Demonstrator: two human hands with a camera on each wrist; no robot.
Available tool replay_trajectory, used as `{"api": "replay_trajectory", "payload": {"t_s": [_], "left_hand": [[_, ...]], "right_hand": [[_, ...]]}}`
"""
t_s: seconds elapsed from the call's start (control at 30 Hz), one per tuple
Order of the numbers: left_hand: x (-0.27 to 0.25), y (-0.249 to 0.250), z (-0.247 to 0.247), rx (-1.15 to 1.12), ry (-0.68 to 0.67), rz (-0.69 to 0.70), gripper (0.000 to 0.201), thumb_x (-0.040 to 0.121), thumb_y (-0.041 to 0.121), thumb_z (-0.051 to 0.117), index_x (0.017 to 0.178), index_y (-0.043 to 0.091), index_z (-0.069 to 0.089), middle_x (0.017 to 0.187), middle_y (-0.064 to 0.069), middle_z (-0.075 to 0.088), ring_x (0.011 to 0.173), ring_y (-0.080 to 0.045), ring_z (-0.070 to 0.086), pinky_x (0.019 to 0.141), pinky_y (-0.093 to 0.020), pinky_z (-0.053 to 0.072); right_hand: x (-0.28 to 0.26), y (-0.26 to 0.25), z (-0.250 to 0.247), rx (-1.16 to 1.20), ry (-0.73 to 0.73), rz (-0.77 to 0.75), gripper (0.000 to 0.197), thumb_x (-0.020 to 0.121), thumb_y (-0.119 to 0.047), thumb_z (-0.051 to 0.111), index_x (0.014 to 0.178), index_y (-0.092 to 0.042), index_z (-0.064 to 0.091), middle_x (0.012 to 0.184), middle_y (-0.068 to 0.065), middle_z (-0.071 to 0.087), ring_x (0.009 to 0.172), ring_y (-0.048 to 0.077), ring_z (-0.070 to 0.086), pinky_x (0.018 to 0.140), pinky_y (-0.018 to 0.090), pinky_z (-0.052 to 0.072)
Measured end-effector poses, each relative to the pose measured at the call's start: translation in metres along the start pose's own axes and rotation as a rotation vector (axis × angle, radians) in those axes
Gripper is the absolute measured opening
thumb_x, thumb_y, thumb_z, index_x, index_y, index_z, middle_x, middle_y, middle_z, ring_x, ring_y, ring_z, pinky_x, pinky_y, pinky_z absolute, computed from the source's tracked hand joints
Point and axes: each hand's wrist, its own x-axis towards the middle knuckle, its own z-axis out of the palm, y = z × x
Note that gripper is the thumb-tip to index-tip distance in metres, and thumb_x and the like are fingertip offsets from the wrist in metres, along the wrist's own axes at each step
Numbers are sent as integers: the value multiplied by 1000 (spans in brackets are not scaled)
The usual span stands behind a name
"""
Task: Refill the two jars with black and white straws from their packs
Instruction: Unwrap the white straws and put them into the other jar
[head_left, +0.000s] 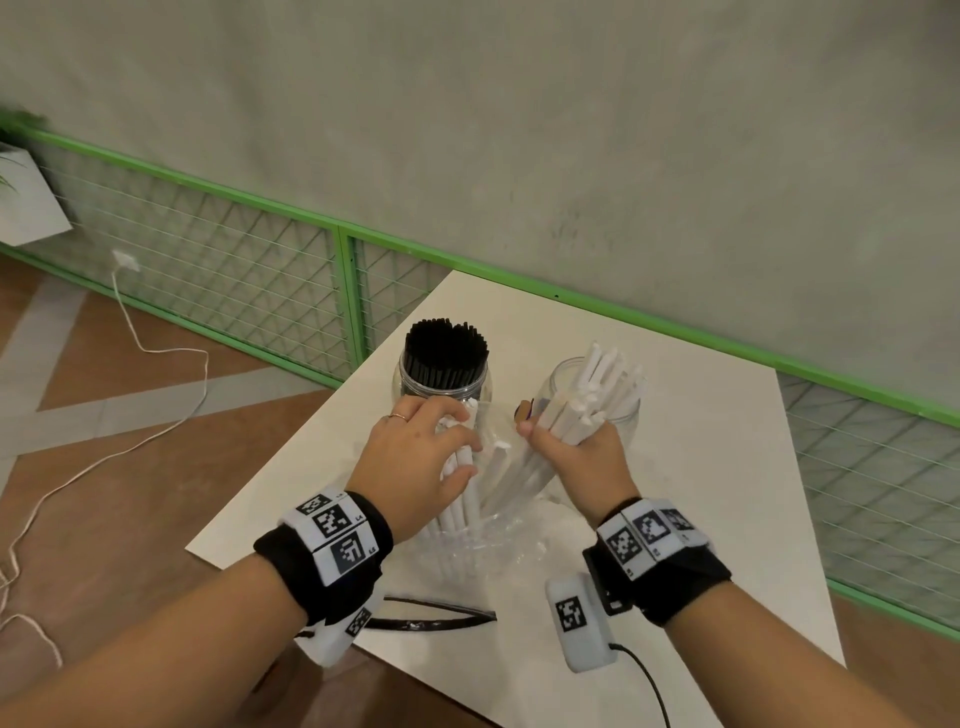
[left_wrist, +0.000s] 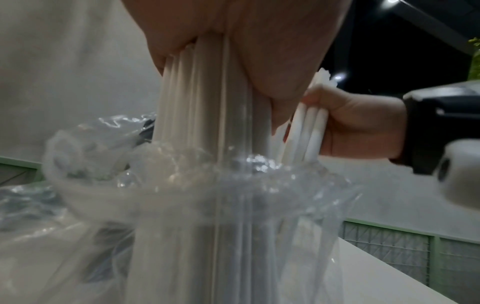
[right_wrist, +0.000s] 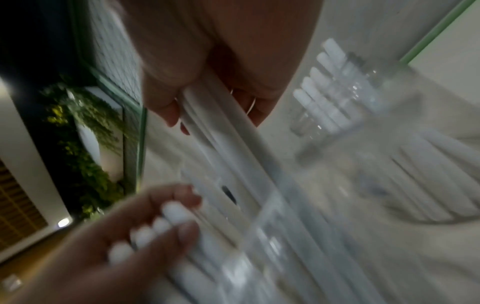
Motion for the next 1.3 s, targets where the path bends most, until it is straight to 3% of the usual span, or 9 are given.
{"api": "replay_trajectory", "payload": {"t_s": [0.13,0.33,0.47,0.6,0.7,0.8,0.97,1.07,1.3], "left_hand": [[2,0,1,-3,5,5,28,75,46,48,90,32,67,112,6,59,98,-21,46,69,-39,50],[4,1,1,10,-1,2,29,76,47,46,91,34,67,112,8,59,97,-21,49,70,-38,50],[6,3,2,17,9,4,22,74,43,56,91,33,67,111,6,59,95,-22,50,69,-39,51],[6,3,3,18,5,6,20,73,38,66,92,32,67,112,5,59,96,-23,50,70,-39,51],[6,3,3,24,3,-8,20,73,39,64,92,33,66,112,5,59,97,-23,50,69,-41,51],[6,3,2,15,3,-8,20,73,39,64,92,33,65,113,6,58,98,-23,50,69,-39,50],[6,2,1,26,-13,-31,21,74,42,58,92,34,64,114,7,57,98,-22,50,69,-40,51],[7,2,1,27,-14,-35,23,75,45,53,92,34,65,114,7,58,99,-22,51,70,-41,51],[6,3,1,31,-25,-45,23,75,45,54,93,35,63,114,8,57,101,-21,51,71,-39,51]], "right_hand": [[19,-42,-27,59,98,-74,14,85,-12,69,72,-13,74,80,7,75,84,28,70,78,37,56],[58,-83,-84,297,348,-146,2,82,-13,72,81,-11,71,79,6,74,86,28,71,76,37,56],[80,-72,-99,227,435,-123,26,77,-18,78,95,-1,68,82,9,74,85,26,72,73,32,56],[101,-46,-98,149,467,-72,8,74,-21,80,74,-16,73,80,8,75,83,28,72,76,37,57],[113,-21,-92,89,460,-12,12,76,-22,77,64,-21,73,76,4,73,77,24,69,74,38,56],[118,5,-83,-19,404,106,19,75,-26,78,82,-11,69,89,10,72,79,21,66,78,40,55],[115,25,-86,-276,414,71,64,80,-33,75,133,-10,47,128,1,48,113,17,48,96,31,41],[112,34,-92,-333,392,113,68,86,-35,68,141,-10,38,144,10,39,130,25,42,109,40,35],[112,49,-66,-533,132,48,99,77,-39,76,150,-12,15,156,9,15,145,23,17,119,37,18]]}}
